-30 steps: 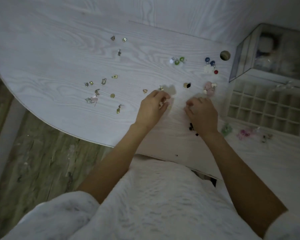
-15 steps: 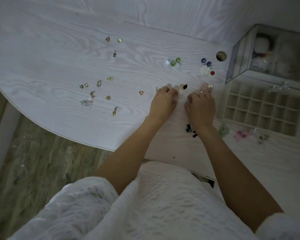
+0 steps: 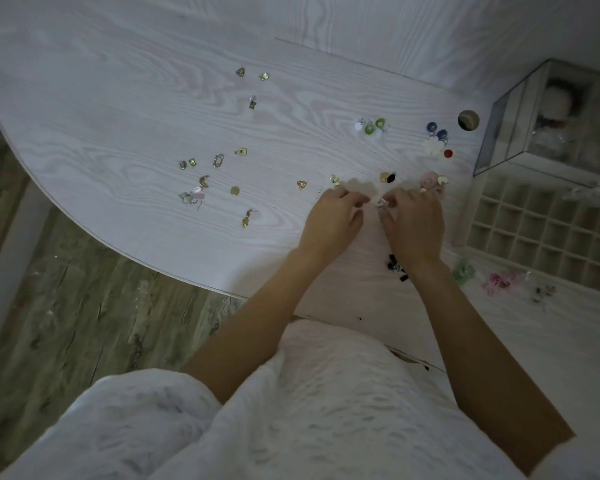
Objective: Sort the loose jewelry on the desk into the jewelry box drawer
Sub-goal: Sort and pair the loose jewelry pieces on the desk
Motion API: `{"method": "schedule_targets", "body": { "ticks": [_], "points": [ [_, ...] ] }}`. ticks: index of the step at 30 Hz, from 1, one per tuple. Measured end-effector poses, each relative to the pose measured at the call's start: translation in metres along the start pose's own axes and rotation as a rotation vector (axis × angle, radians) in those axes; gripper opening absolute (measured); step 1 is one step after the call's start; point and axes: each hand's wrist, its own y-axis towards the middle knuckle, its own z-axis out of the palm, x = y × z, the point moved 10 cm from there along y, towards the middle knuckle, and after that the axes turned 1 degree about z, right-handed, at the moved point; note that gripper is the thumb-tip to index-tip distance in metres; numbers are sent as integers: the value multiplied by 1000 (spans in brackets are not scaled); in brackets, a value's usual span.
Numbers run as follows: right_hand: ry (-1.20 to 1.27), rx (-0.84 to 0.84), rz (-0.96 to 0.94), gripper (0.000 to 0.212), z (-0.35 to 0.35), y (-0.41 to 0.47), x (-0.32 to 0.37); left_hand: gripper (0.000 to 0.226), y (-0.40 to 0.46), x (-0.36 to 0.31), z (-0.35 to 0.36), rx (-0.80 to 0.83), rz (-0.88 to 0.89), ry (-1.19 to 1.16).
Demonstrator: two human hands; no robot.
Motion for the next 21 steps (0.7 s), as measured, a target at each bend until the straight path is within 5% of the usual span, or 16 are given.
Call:
{"method": "schedule_targets", "body": {
  "ticks": [6,13,21],
  "points": [
    [157,38,-188,18,2,-2,40,23,-31,58,-76,-159,-103,2],
    [239,150,-165,33,34,33,80,23,-36,117,-111,-209,-319,151],
    [246,231,-244,11,45,23,90,30,-69,145,-130,-310,-437,128]
  ]
}}
